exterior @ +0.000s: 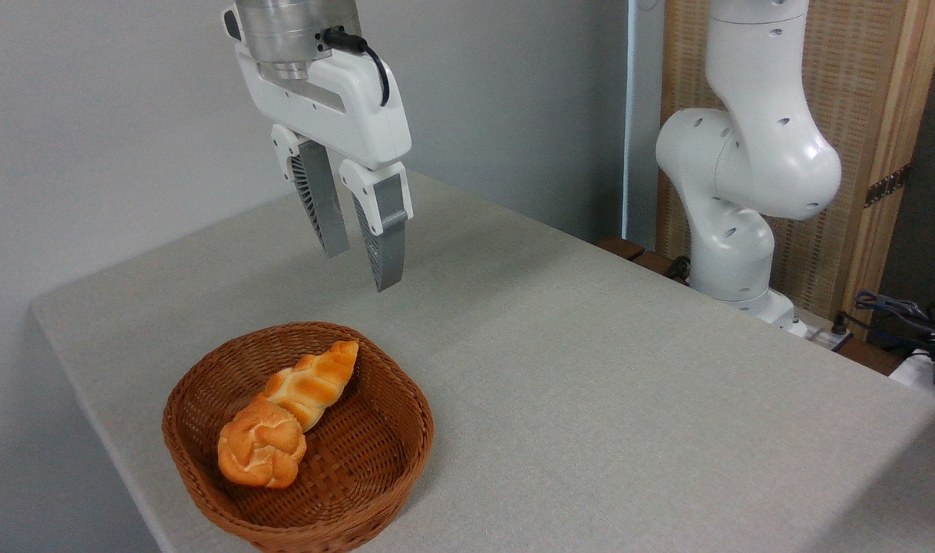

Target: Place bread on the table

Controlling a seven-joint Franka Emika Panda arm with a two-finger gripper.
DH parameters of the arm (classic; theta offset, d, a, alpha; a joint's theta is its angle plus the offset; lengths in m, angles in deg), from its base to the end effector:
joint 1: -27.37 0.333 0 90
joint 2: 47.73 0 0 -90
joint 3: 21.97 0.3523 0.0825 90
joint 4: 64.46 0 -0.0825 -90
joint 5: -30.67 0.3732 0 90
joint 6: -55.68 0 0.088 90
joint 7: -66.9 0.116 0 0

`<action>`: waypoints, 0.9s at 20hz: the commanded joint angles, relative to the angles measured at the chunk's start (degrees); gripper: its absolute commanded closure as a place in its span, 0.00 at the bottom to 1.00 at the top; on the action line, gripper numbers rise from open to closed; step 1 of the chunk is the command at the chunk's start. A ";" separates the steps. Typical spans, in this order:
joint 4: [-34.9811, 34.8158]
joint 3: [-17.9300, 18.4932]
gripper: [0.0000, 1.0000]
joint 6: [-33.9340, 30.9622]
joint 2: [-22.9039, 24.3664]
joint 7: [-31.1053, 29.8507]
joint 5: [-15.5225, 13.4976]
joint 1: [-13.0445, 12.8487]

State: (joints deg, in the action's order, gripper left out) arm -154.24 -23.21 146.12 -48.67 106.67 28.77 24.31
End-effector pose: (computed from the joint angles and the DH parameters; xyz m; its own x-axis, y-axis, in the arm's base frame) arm 0.5481 -0.0449 0.6453 0.7188 -0.6950 0.0177 -0.6952 -0.7182 0.0289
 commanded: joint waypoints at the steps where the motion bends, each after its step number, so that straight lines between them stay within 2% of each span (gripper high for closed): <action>1: -0.39 -0.08 0.00 -1.05 0.32 -0.74 0.84 0.15; 4: -0.39 -0.08 0.00 -0.61 0.41 -0.65 0.84 0.15; 6: -0.57 -0.08 0.00 2.18 0.32 -0.65 0.84 0.15; 9: -2.05 -0.08 0.00 8.16 0.32 0.04 0.84 0.15; 12: -4.86 -0.43 0.00 15.70 -0.20 3.91 0.67 0.15; 18: -10.41 -0.78 0.00 31.72 -2.48 4.00 0.05 0.15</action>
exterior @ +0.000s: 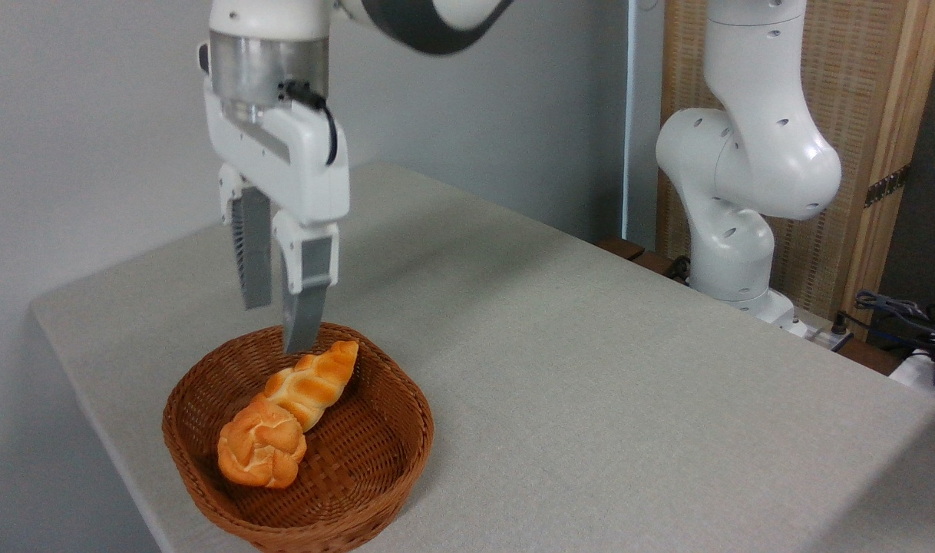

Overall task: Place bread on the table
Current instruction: 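Descend into the basket and close the gripper on the braided roll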

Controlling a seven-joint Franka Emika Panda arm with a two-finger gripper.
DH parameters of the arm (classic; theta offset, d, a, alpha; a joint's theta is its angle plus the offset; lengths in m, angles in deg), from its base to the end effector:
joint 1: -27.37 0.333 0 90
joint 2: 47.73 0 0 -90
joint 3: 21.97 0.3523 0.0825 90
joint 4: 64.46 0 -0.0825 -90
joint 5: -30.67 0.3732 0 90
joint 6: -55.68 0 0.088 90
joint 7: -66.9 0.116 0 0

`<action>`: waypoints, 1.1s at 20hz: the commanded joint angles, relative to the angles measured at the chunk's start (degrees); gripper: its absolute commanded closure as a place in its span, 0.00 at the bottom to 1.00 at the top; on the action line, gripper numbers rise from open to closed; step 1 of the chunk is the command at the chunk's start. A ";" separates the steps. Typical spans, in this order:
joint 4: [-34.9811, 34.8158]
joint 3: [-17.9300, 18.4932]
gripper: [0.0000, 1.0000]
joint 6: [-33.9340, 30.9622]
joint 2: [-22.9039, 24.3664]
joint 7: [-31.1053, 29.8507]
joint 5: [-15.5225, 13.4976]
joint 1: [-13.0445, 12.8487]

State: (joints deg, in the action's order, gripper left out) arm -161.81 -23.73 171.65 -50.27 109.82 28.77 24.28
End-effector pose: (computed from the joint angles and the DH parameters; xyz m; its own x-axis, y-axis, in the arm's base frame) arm 0.5943 -0.0522 0.6114 0.6484 -0.7271 0.2258 -0.7105 -0.6844 -0.1635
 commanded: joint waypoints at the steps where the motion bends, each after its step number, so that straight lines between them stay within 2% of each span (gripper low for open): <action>1: -3.11 -0.43 0.00 7.24 -1.85 1.03 0.31 0.19; 5: -3.89 -1.84 0.00 13.05 -5.28 1.29 0.76 0.19; 9: -4.60 -2.37 0.00 13.67 -7.56 1.29 0.41 0.19; 12: -4.52 -4.65 0.00 13.85 -9.67 1.29 0.14 0.37; 18: -4.60 -4.65 0.01 18.40 -11.79 1.90 0.49 0.46; 19: -4.60 -4.65 0.14 18.59 -11.79 3.65 0.40 0.54; 21: -4.52 -4.74 0.57 18.59 -11.79 6.81 -0.03 0.89; 22: -4.52 -4.74 0.70 18.59 -11.79 7.35 -0.04 0.98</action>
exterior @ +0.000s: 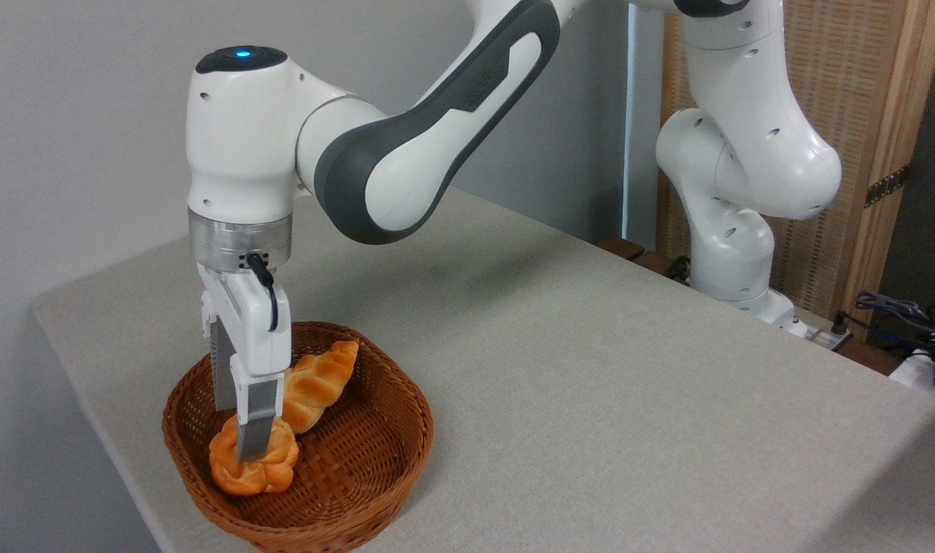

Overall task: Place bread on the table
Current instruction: 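Descend into the basket and close the gripper on the braided roll, then lift the braided roll out of the basket and carry it onto the table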

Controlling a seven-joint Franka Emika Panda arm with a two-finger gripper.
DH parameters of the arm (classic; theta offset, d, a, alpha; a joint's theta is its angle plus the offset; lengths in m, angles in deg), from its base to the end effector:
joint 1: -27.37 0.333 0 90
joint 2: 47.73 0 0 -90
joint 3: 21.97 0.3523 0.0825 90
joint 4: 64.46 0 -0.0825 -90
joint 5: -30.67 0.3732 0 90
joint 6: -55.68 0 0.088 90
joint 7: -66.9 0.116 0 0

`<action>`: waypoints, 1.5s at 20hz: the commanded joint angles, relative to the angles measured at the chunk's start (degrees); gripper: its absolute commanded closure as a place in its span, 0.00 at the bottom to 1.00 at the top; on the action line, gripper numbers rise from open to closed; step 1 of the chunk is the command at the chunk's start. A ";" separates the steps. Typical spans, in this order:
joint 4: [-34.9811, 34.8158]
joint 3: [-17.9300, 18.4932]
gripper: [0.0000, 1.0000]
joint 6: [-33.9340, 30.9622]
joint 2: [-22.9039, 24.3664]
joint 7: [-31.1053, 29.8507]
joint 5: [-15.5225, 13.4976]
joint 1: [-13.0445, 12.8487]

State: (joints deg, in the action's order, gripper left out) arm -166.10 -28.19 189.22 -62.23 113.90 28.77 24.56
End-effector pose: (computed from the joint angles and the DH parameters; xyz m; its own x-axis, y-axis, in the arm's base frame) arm 0.6506 -0.0979 0.4796 0.5443 -0.8021 0.2457 -0.7874 -0.5896 -0.1801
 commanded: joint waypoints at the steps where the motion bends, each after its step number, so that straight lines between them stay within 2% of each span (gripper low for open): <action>1: -0.22 -0.28 0.75 1.03 0.17 3.27 -0.04 0.79; 3: -0.22 -0.28 0.83 1.03 0.16 3.53 0.05 0.88; 16: -0.22 -0.28 0.83 0.94 0.08 5.03 0.05 0.88; 21: -0.22 -0.28 0.87 0.85 0.16 4.86 -0.12 0.88; 23: -0.14 -0.28 0.87 0.41 0.34 4.68 -1.00 0.97; 25: 0.13 -0.19 0.87 -0.81 0.95 4.77 -3.54 0.97; 30: 0.39 -0.02 0.86 -7.05 5.43 3.45 -5.13 0.97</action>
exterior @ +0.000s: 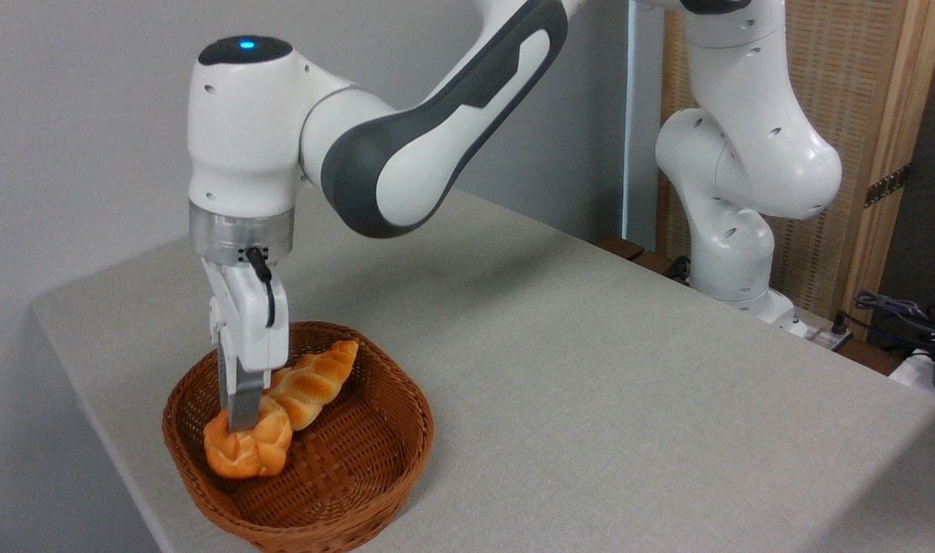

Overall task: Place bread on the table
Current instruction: 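Lift the braided roll out of the basket and carry it onto the table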

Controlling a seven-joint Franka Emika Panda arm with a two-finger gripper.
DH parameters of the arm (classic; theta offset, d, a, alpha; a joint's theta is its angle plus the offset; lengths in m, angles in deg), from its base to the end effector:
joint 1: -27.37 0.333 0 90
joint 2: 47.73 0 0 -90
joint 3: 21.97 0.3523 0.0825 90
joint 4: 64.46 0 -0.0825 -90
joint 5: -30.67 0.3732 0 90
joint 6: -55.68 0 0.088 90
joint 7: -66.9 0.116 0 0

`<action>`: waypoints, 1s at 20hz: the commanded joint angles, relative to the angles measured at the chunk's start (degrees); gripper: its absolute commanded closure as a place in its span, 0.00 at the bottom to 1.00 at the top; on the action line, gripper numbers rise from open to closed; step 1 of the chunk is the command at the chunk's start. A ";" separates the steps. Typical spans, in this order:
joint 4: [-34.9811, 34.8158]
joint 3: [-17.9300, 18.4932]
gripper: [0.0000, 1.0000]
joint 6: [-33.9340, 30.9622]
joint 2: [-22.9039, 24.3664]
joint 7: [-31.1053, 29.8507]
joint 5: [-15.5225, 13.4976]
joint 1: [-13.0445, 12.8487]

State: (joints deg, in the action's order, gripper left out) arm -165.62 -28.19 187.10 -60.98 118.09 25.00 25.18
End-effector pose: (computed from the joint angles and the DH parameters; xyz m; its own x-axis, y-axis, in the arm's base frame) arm 0.6463 -0.0925 0.4937 0.5191 -0.8108 0.2706 -0.8082 -0.5686 -0.1534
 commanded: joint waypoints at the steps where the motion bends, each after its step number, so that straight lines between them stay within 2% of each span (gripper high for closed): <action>1: -0.09 0.07 0.86 -6.60 5.50 -0.91 -1.36 0.34; 6: -0.17 1.21 0.86 -18.89 12.70 -1.44 -1.10 0.34; 10: -1.84 2.36 0.87 -29.80 17.63 -1.00 0.47 -0.62; 13: -9.64 2.44 0.86 -28.60 22.90 -0.65 7.23 -4.13; 17: -22.04 3.49 0.86 -23.15 31.43 -0.65 8.57 -7.91; 20: -24.60 3.50 0.84 -22.35 31.36 -0.74 9.54 -11.16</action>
State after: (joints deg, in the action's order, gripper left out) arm -185.05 -26.19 162.30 -32.38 117.37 33.15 17.85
